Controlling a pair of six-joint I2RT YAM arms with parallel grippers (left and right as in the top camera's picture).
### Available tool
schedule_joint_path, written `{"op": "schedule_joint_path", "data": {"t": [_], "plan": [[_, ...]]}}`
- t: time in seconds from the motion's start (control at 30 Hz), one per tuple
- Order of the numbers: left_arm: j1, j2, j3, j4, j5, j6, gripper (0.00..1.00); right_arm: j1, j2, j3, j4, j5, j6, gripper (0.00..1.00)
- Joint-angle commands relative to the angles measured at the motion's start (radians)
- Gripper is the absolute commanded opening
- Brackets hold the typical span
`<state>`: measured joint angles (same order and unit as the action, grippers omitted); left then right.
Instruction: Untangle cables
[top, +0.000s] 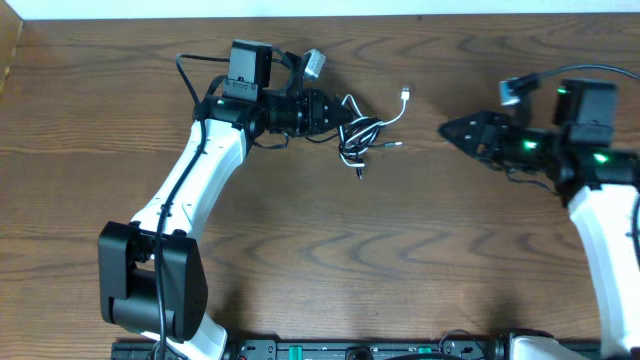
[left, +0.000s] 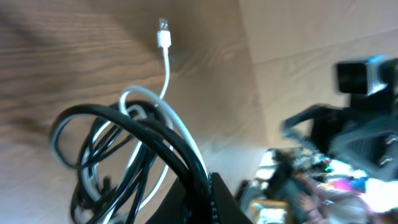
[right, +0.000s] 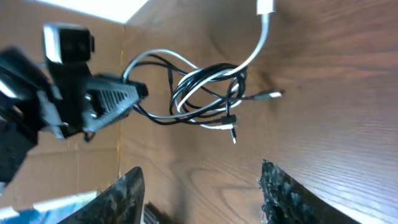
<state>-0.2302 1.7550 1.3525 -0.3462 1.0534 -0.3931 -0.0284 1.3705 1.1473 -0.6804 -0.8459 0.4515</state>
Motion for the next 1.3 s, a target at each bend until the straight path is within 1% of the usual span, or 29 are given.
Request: {"op": "schedule_joint_path", "data": {"t": [0.0,0.07,0.13,0.23,0.27,0.37,0.6,0.67,0.73,0.77,0.87,0.9,0.93,0.97,1.07,1.13,1.2,1.23,1.27], "plan": [[-0.003,-0.005,0.006,0.021,0.065,-0.166,0.07,0.078,0.058,0.002,0.053,-0.018,0.038,0.62],[-0.014,-0.005,0.006,0.027,0.065,-0.166,0.07,0.124,0.096,0.002,0.114,-0.017,0.089,0.67],[-0.021,-0.005,0.006,0.035,0.065,-0.166,0.07,0.154,0.121,0.002,0.156,-0.013,0.123,0.68],[-0.037,-0.005,0.006,0.07,0.064,-0.179,0.07,0.238,0.2,0.002,0.209,0.127,0.266,0.68],[-0.038,-0.005,0.006,0.081,0.065,-0.19,0.07,0.251,0.218,0.002,0.222,0.14,0.288,0.68],[-0.038,-0.005,0.006,0.107,0.065,-0.212,0.07,0.283,0.289,0.002,0.312,0.137,0.349,0.67],[-0.038,-0.005,0.006,0.11,0.065,-0.214,0.07,0.327,0.393,0.002,0.56,0.102,0.463,0.67],[-0.038,-0.005,0.006,0.11,0.065,-0.214,0.07,0.338,0.42,0.002,0.602,0.103,0.496,0.65],[-0.038,-0.005,0.006,0.11,0.065,-0.214,0.08,0.351,0.447,0.002,0.645,0.101,0.518,0.59],[-0.038,-0.005,0.006,0.11,0.065,-0.214,0.07,0.359,0.455,0.002,0.66,0.099,0.521,0.51],[-0.038,-0.005,0.006,0.11,0.064,-0.214,0.08,0.365,0.456,0.002,0.674,0.099,0.521,0.36],[-0.038,-0.005,0.006,0.11,0.063,-0.214,0.07,0.36,0.455,0.002,0.674,0.098,0.52,0.24],[-0.037,-0.005,0.006,0.11,0.061,-0.206,0.07,0.348,0.455,0.002,0.673,0.089,0.512,0.05],[-0.035,-0.005,0.006,0.109,0.061,-0.186,0.08,0.336,0.455,0.002,0.673,0.074,0.5,0.01],[-0.021,-0.005,0.006,0.081,0.038,-0.071,0.07,0.257,0.435,0.002,0.665,-0.011,0.43,0.01],[-0.008,-0.005,0.006,0.026,-0.034,-0.042,0.07,0.211,0.41,0.002,0.641,-0.041,0.399,0.01],[0.015,-0.005,0.006,-0.076,-0.18,-0.01,0.07,0.154,0.369,0.002,0.59,-0.051,0.362,0.01],[0.03,-0.005,0.006,-0.159,-0.303,0.021,0.08,0.11,0.333,0.002,0.534,-0.051,0.33,0.01],[0.035,-0.005,0.006,-0.197,-0.362,0.04,0.07,0.077,0.31,0.002,0.498,-0.052,0.312,0.01]]}}
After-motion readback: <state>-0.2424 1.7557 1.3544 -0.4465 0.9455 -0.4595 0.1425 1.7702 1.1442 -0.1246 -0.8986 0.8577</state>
